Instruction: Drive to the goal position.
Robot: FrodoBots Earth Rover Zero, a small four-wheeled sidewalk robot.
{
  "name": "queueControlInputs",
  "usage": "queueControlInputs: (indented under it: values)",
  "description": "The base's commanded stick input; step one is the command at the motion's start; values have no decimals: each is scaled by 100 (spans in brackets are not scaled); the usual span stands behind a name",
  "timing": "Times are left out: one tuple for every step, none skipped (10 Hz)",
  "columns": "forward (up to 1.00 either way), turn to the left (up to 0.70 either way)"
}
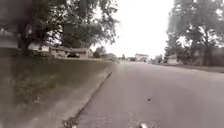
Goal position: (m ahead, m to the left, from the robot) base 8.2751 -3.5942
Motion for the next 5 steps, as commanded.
queueControlInputs:
  values:
    - [100,-37]
    - [100,-18]
    - [100,0]
    - [100,0]
    - [100,0]
